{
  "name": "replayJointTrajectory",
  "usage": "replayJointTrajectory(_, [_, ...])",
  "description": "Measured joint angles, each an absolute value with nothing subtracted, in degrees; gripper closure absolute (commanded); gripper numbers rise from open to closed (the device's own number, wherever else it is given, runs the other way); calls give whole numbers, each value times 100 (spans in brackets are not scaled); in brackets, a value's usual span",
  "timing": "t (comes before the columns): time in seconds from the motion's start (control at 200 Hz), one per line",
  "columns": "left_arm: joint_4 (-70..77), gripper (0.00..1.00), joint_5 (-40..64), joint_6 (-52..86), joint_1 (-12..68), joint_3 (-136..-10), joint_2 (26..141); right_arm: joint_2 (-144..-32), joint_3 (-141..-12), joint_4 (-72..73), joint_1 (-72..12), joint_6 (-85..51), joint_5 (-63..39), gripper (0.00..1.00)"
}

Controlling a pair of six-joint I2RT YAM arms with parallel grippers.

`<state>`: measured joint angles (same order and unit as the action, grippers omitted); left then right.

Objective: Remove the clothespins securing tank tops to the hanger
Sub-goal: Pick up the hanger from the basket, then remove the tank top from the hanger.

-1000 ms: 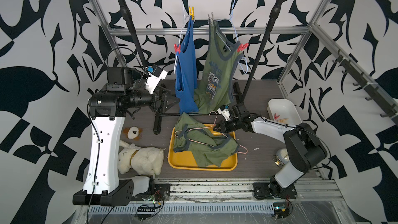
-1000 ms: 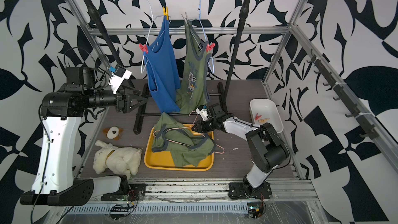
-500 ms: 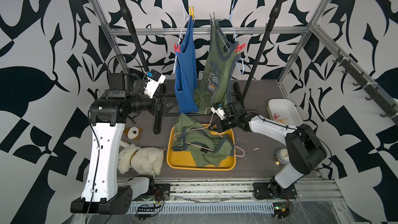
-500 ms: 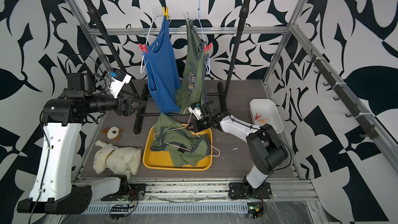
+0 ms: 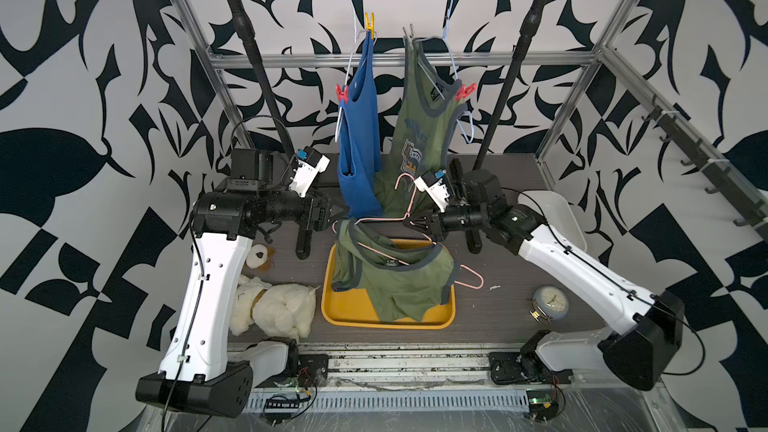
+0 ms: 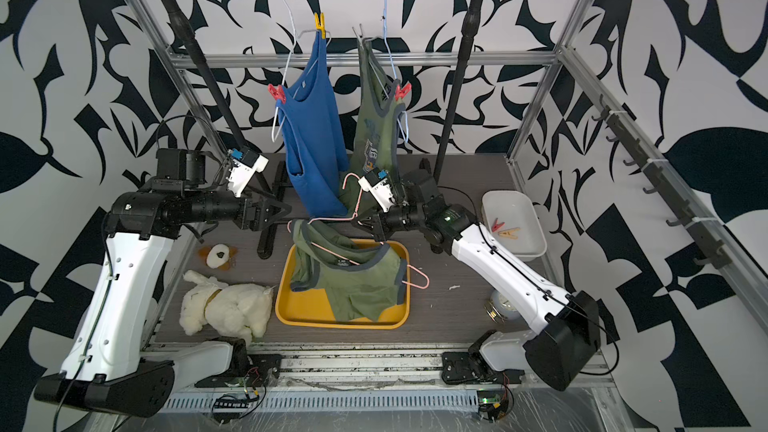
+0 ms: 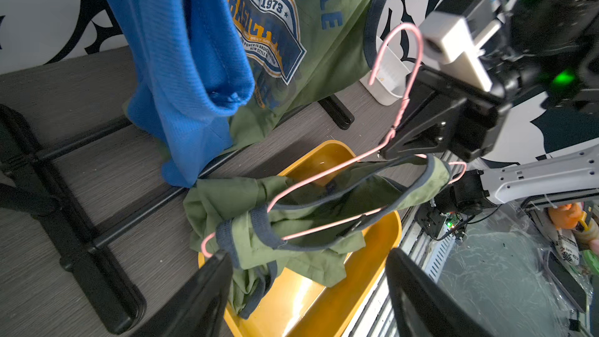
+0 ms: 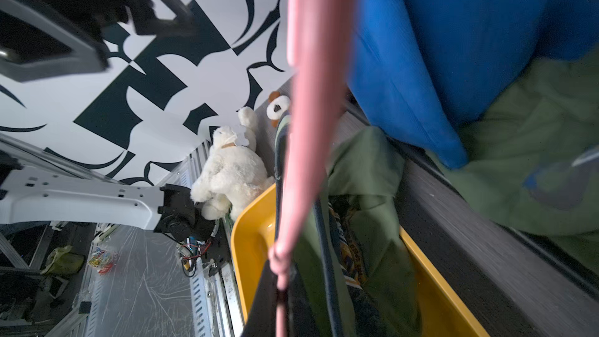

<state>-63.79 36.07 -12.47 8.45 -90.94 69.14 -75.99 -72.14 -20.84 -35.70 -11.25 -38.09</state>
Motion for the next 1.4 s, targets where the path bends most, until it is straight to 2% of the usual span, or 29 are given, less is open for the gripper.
replayJointTrajectory(0.23, [-6217, 21, 3116, -1214, 1041, -8700, 6906, -7607, -7863, -2976, -3874, -801, -3253, 100])
replayJointTrajectory(0.61, [-5787, 18, 2206, -1028, 1229, -8291, 6893, -7242, -7867, -2773, -4423, -934, -2123, 100])
replayJointTrajectory(1.0, [-5719, 19, 2235, -982, 1278, -8204, 6779, -7502, -8066, -2589, -4969, -943, -1173, 100])
replayJointTrajectory(1.4, [-5610, 25, 2189, -985, 1321, -7883, 6729, -7520, -8130, -2292, -5172, -1017, -1039, 100])
